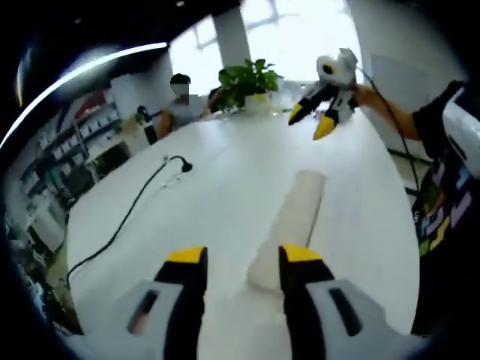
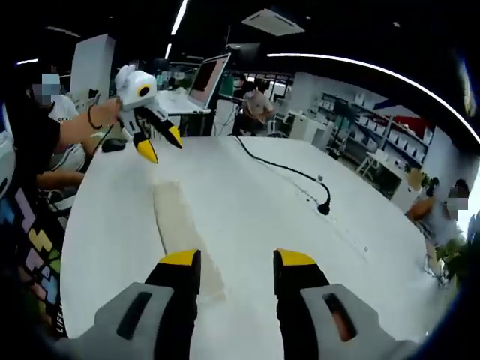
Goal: Arrange the utensils inside the cutlery case until each visible utensil rests in its matching compartment.
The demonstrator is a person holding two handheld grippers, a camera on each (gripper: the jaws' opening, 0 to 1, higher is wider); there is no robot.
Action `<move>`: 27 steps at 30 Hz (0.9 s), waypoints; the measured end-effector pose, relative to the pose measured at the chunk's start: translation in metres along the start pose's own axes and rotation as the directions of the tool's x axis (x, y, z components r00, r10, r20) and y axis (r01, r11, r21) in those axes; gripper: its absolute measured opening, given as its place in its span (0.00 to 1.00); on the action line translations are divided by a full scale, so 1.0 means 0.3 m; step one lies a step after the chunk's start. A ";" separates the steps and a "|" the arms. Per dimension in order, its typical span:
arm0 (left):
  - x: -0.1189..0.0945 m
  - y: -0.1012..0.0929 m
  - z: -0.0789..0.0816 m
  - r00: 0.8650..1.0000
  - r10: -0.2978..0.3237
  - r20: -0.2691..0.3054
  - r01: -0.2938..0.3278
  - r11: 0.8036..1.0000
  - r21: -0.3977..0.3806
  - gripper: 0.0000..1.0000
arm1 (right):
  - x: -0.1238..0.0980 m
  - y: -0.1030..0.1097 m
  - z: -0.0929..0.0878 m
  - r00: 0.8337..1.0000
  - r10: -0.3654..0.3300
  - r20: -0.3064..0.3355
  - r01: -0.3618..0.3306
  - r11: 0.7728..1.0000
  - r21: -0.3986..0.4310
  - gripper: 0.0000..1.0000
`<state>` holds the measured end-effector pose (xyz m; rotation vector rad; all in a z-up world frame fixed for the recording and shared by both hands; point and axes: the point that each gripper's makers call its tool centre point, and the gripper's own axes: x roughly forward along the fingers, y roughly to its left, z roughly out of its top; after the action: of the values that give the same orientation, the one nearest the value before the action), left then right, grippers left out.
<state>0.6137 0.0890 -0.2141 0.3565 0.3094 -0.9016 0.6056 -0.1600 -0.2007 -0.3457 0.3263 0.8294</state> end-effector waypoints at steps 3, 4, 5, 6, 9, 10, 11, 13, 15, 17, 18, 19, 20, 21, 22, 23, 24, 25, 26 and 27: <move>-0.027 -0.005 0.016 0.996 0.043 0.083 -0.039 0.998 -0.054 0.48 | -0.046 -0.033 -0.010 0.993 -0.083 0.082 0.080 0.996 0.041 0.49; -0.034 -0.003 0.022 0.992 0.073 0.103 -0.067 0.996 -0.053 0.51 | -0.062 -0.044 -0.018 0.988 -0.115 0.101 0.110 0.992 0.059 0.50; -0.041 -0.007 0.018 0.990 0.092 0.108 -0.087 0.995 -0.047 0.55 | -0.077 -0.053 -0.020 0.980 -0.144 0.134 0.133 0.988 0.083 0.50; -0.046 -0.021 0.014 0.989 0.101 0.111 -0.096 0.994 -0.050 0.56 | -0.091 -0.055 -0.027 0.974 -0.165 0.158 0.148 0.982 0.115 0.50; -0.065 -0.044 0.014 0.980 0.139 0.139 -0.128 0.988 -0.085 0.64 | -0.158 -0.079 -0.053 0.943 -0.264 0.202 0.233 0.959 0.162 0.51; -0.073 -0.052 0.015 0.978 0.145 0.150 -0.130 0.986 -0.107 0.67 | -0.172 -0.085 -0.053 0.934 -0.290 0.211 0.261 0.953 0.152 0.51; -0.083 -0.058 0.014 0.977 0.149 0.154 -0.132 0.984 -0.116 0.72 | -0.194 -0.085 -0.056 0.926 -0.311 0.213 0.291 0.949 0.118 0.51; -0.107 -0.058 0.017 0.972 0.171 0.163 -0.157 0.983 -0.093 0.78 | -0.251 -0.104 -0.051 0.887 -0.395 0.240 0.384 0.919 0.093 0.51; -0.140 -0.040 0.022 0.960 0.217 0.179 -0.202 0.975 -0.097 0.79 | -0.281 -0.083 -0.064 0.881 -0.410 0.236 0.399 0.912 0.093 0.53; -0.165 -0.039 0.032 0.946 0.239 0.219 -0.208 0.966 -0.154 0.83 | -0.308 -0.071 -0.062 0.866 -0.427 0.261 0.403 0.904 0.142 0.56; -0.177 -0.035 0.029 0.940 0.253 0.227 -0.216 0.961 -0.175 0.88 | -0.319 -0.066 -0.059 0.854 -0.440 0.278 0.411 0.898 0.158 0.57; -0.186 -0.028 0.024 0.932 0.280 0.229 -0.242 0.954 -0.180 0.95 | -0.326 -0.056 -0.062 0.849 -0.448 0.280 0.420 0.894 0.157 0.57; -0.192 -0.021 -0.005 0.930 0.316 0.187 -0.280 0.940 -0.195 0.99 | -0.326 -0.050 -0.071 0.850 -0.458 0.262 0.432 0.889 0.153 0.59; -0.199 -0.014 -0.014 0.921 0.348 0.177 -0.313 0.929 -0.198 1.00 | -0.333 -0.046 -0.080 0.839 -0.481 0.255 0.459 0.877 0.144 0.61; -0.207 -0.006 -0.013 0.906 0.381 0.186 -0.348 0.918 -0.188 1.00 | -0.342 -0.046 -0.082 0.825 -0.500 0.264 0.477 0.866 0.147 0.65; -0.212 -0.007 -0.010 0.893 0.404 0.200 -0.369 0.910 -0.189 1.00 | -0.348 -0.042 -0.090 0.821 -0.508 0.262 0.482 0.861 0.159 0.69; -0.210 -0.022 -0.018 0.896 0.398 0.197 -0.363 0.912 -0.190 1.00 | -0.355 -0.042 -0.103 0.819 -0.517 0.248 0.484 0.855 0.183 0.74; -0.210 -0.024 -0.021 0.895 0.400 0.196 -0.365 0.911 -0.194 1.00 | -0.360 -0.039 -0.112 0.821 -0.517 0.242 0.481 0.855 0.196 0.76; -0.211 -0.027 -0.028 0.892 0.408 0.194 -0.368 0.905 -0.211 1.00 | -0.368 -0.037 -0.122 0.819 -0.523 0.237 0.483 0.850 0.210 0.78; -0.212 -0.030 -0.030 0.888 0.415 0.199 -0.370 0.901 -0.227 1.00 | -0.379 -0.037 -0.132 0.814 -0.534 0.231 0.491 0.843 0.220 0.81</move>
<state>0.5684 0.1325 -0.1979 0.1261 0.0839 -0.5005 0.5365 -0.2583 -0.1876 -0.1538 0.0142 0.3042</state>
